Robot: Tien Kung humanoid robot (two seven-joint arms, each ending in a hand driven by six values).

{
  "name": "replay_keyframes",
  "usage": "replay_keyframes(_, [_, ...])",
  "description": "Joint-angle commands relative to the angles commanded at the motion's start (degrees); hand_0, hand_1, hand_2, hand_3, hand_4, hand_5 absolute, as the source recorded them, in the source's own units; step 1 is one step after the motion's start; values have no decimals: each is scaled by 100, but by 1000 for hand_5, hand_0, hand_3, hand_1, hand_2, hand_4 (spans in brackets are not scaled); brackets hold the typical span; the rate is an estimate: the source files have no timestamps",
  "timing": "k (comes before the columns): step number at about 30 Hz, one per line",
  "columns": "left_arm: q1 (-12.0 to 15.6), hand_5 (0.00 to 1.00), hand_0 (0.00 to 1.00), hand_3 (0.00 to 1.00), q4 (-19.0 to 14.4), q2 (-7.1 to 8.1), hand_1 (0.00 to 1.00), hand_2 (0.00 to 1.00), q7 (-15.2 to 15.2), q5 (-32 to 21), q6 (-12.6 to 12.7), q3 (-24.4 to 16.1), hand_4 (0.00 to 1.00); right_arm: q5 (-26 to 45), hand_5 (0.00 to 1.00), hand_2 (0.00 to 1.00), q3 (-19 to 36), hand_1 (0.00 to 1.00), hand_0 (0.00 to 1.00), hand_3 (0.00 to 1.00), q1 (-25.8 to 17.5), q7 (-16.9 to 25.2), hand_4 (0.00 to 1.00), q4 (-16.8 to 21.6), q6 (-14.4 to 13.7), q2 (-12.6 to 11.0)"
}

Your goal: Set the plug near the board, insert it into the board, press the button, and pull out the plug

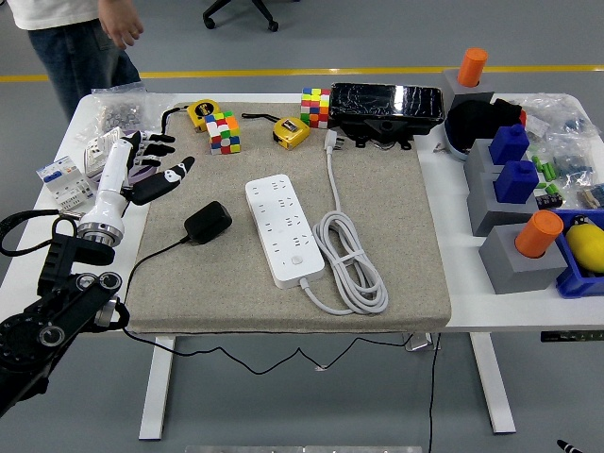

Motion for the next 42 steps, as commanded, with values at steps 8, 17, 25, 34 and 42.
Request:
replay_keyframes(8, [63,270,510,568,-63,87,596,539,211,59,-208,-153,777,-3,425,662,-3,644,541,562,18,-13,905,-32,15,5])
replay_keyframes(17, [157,273,516,574,-133,136,587,548,267,110,-269,-198,774,-17,424,662,-17,643,542,562,73,-3,905,13,6,-17])
replay_keyframes(25, [142,276,517,575,-152,173,582,549,323,162,-309,-274,772,-8,424,662,-36,645,542,562,104,-2,905,3,6,-30])
replay_keyframes(34, [166,278,517,575,-201,181,581,549,373,228,-364,-370,771,-2,424,662,-66,645,542,562,117,-5,905,-14,10,-19])
replay_keyframes(42, [194,280,516,576,-240,184,580,550,400,269,-444,-405,770,-5,423,663,-100,645,542,562,138,-4,905,-9,6,-38])
